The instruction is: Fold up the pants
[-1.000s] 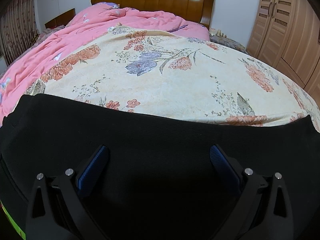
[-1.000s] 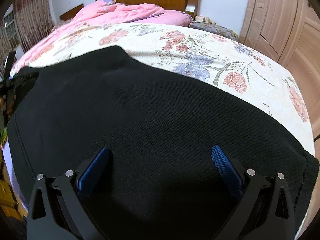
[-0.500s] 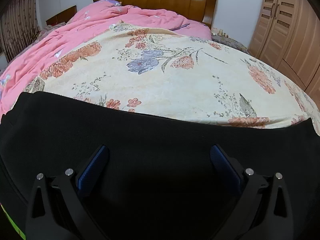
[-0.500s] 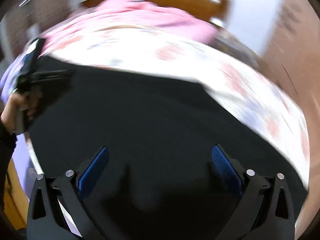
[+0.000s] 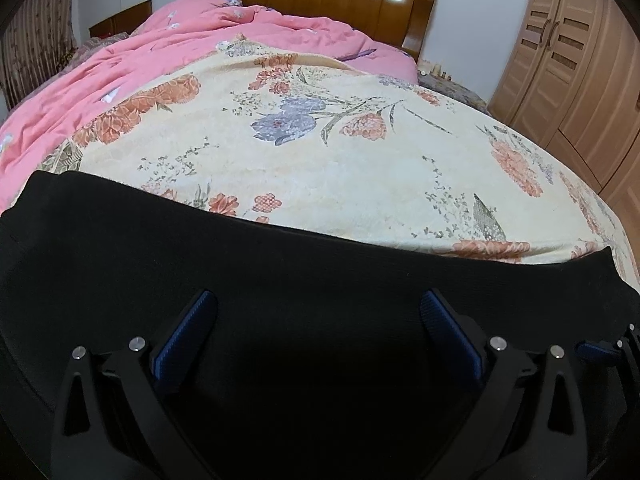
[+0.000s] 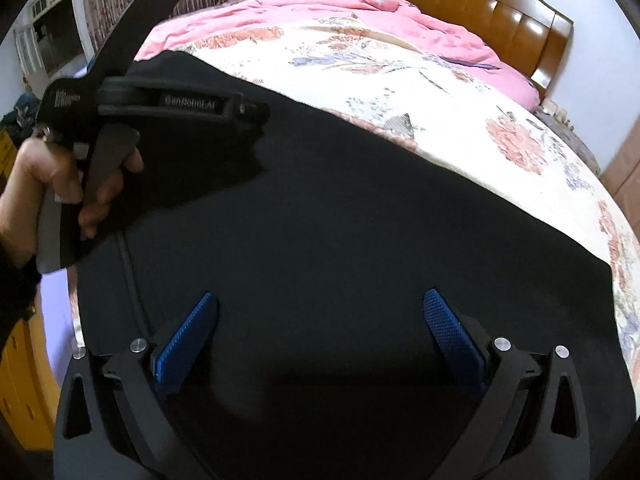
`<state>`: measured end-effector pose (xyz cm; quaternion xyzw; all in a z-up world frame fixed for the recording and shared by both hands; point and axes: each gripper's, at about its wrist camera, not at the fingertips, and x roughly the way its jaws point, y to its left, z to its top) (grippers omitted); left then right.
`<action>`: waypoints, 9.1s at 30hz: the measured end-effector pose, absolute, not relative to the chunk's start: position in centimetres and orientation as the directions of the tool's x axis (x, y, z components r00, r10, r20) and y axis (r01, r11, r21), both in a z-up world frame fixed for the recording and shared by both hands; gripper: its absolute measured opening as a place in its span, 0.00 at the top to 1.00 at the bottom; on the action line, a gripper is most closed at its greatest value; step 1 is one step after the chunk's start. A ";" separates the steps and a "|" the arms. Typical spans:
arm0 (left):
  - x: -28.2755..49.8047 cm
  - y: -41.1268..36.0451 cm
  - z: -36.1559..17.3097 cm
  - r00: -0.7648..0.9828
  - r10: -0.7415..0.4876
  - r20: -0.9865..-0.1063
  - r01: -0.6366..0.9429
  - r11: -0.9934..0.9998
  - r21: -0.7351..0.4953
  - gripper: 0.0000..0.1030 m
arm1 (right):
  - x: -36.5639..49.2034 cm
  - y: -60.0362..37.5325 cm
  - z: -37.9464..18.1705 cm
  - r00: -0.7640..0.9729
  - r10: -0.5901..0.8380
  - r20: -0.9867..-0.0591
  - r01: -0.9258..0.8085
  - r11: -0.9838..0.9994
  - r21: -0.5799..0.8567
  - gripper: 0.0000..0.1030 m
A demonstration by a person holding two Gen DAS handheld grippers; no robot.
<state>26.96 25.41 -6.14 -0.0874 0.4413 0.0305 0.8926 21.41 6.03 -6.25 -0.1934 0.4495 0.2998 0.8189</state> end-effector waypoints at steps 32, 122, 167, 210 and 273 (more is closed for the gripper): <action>14.1 50.0 -4.8 0.829 -0.147 -0.539 -0.323 0.662 -0.677 0.42 | 20.8 4.9 -6.3 0.440 0.333 -0.834 -0.656 0.753 -0.045 0.04; 9.6 20.7 -6.7 0.768 0.158 -0.620 -0.118 0.987 0.106 0.01 | 14.4 -14.2 -5.7 0.543 0.629 -0.556 -0.251 0.754 0.608 0.83; 26.9 10.4 0.0 0.609 -0.245 -0.754 0.162 0.969 -0.185 0.02 | 11.1 -8.1 -4.3 0.554 0.467 -0.689 -0.510 0.845 0.162 0.34; 28.7 12.1 -3.5 0.631 -0.206 -0.748 0.137 0.979 -0.153 0.02 | -3.1 -38.0 -4.7 0.786 0.293 -0.545 0.167 0.747 0.643 0.17; 17.8 -13.0 -5.5 0.500 -0.266 -0.824 0.561 0.824 0.074 0.01 | 7.9 -30.7 -3.2 0.617 0.052 -0.785 0.037 0.995 0.095 0.15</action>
